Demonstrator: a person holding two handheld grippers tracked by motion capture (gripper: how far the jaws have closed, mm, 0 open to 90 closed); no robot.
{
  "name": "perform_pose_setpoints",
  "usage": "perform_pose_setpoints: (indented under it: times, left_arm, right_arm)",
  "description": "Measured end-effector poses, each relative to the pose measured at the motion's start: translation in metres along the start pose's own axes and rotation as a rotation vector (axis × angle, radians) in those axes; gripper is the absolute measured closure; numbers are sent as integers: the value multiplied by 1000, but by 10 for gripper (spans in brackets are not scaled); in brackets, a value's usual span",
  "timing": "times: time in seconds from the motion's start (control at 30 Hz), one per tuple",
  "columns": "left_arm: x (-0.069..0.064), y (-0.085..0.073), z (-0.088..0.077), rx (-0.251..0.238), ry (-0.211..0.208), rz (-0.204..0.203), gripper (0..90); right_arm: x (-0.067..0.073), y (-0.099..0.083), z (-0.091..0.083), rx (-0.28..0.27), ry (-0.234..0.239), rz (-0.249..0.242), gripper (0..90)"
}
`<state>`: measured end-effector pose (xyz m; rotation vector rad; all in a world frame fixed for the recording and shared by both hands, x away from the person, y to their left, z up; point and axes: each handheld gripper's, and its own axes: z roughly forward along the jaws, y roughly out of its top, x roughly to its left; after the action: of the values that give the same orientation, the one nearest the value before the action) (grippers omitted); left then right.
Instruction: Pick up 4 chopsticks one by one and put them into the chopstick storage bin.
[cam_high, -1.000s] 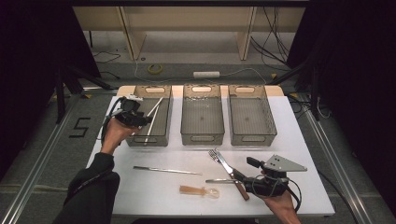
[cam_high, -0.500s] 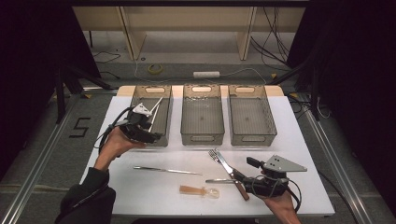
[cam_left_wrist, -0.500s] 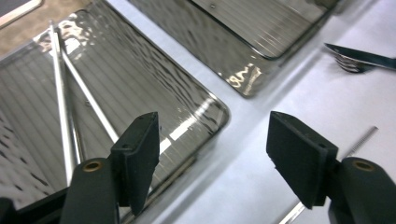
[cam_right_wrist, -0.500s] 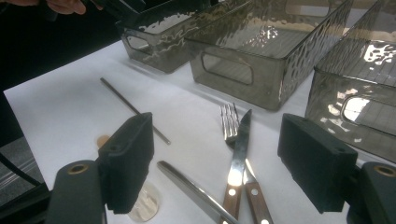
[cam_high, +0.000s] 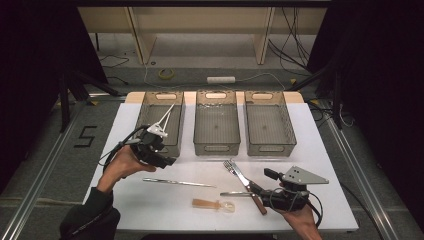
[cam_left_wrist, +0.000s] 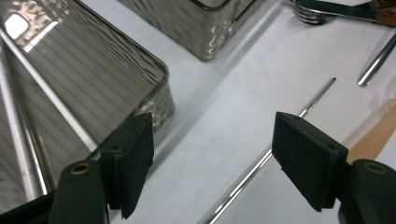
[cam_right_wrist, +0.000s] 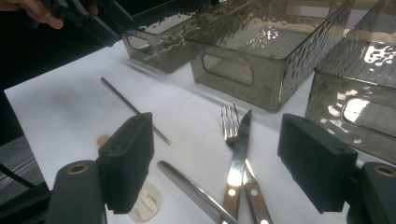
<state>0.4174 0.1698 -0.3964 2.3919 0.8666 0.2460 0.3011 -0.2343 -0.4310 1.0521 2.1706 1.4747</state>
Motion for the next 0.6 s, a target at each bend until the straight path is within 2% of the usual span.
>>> perform_pose_setpoints:
  times: [0.27,0.4,0.5,0.6]
  left_arm:
    - [-12,-3,6,52,-7,61,279]
    - [-17,-5,11,95,-15,87,284]
    - [-23,-8,17,142,-20,128,296]
    - [-28,-9,21,173,-29,143,309]
  right_arm:
    - [0,0,0,0,1,-1,280]
    - [0,0,0,1,1,-1,280]
    - [-1,0,0,1,1,-1,280]
    - [-1,0,0,1,-1,-2,280]
